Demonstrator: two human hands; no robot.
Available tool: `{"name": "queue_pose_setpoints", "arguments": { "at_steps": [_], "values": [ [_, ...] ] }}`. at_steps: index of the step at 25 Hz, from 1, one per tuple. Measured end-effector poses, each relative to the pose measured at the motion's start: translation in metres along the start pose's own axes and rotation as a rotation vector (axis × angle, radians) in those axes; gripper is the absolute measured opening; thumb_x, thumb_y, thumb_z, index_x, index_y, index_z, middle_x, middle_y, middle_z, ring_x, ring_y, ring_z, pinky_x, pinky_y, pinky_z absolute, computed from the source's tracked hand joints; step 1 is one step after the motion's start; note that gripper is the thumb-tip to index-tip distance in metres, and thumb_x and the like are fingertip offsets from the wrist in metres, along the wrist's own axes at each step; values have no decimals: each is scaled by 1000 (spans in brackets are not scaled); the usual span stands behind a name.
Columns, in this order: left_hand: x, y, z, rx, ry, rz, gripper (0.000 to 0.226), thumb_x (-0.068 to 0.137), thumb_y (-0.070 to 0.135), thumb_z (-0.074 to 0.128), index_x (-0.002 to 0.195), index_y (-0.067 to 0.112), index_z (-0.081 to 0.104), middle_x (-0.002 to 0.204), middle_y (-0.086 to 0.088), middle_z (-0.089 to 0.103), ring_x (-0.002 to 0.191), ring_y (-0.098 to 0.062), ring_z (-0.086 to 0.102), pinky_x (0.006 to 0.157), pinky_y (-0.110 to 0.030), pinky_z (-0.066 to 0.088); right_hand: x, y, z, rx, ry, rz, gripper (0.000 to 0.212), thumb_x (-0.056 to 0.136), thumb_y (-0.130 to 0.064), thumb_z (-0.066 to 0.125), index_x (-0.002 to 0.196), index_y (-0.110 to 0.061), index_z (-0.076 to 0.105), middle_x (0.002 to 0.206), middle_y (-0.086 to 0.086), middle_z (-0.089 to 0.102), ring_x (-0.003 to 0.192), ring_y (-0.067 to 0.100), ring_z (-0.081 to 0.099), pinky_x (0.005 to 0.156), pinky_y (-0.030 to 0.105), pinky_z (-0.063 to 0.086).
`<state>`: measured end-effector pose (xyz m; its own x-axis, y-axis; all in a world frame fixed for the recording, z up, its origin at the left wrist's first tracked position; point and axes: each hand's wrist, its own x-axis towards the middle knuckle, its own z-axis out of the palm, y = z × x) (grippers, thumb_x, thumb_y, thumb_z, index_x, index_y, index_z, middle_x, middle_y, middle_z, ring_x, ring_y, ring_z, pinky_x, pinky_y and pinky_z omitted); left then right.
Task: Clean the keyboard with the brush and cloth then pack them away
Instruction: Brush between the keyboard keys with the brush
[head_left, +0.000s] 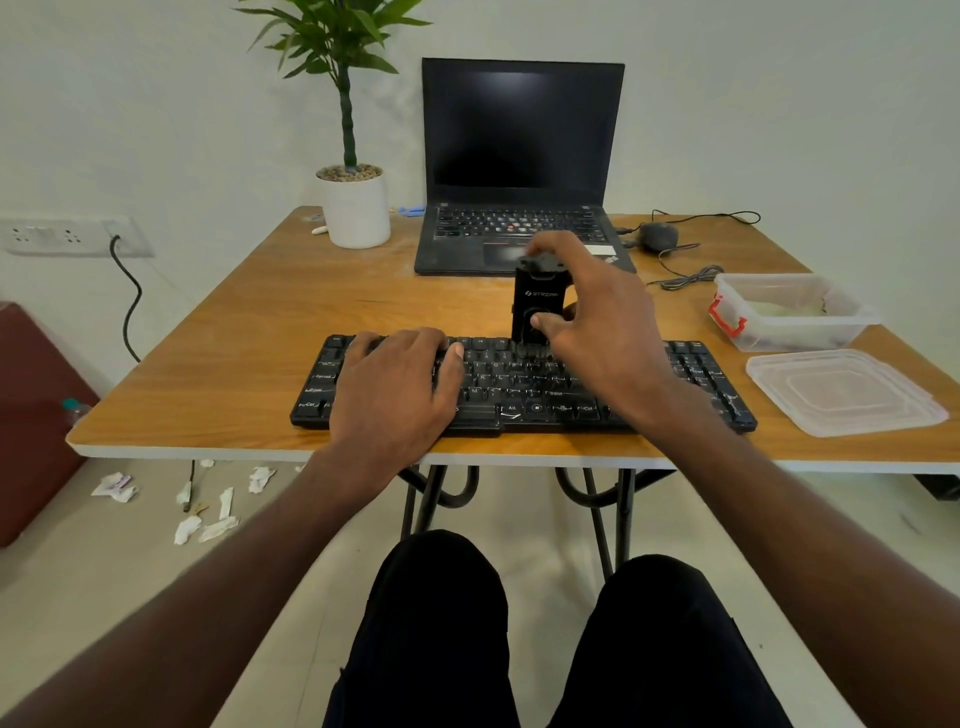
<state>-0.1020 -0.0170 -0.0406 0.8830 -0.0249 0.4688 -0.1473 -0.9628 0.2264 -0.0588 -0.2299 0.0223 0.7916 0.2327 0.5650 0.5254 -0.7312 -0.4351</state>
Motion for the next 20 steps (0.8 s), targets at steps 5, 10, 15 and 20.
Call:
{"name": "queue_pose_setpoints", "arguments": {
  "at_steps": [5,10,15,20],
  "values": [
    [2,3,-1,-13,36,3,39,111,44,30,113,25,64,108,9,69,103,-13,63,111,-46,37,0,-2,10,11,-73,-100,67,90,-24,78,146,-43,46,130,-3,67,113,14,64,90,40,60],
    [1,21,9,-29,45,52,37,111,40,34,118,24,66,115,7,68,105,-13,61,109,-43,37,-4,18,-8,-17,-20,-37,65,89,-26,80,143,-41,49,132,-5,67,96,9,67,83,37,62],
    [-4,20,9,11,56,58,32,111,37,39,116,23,67,113,4,69,105,-16,62,108,-44,36,-9,20,-7,-4,-16,-38,65,92,-28,77,146,-44,46,130,-4,68,91,8,66,82,36,62],
    [-3,20,10,25,46,48,35,111,40,37,118,23,66,114,5,68,106,-15,61,107,-44,37,0,22,-18,-112,-110,-45,70,90,-28,75,149,-50,45,125,-1,65,103,13,62,84,33,58]
  ]
}}
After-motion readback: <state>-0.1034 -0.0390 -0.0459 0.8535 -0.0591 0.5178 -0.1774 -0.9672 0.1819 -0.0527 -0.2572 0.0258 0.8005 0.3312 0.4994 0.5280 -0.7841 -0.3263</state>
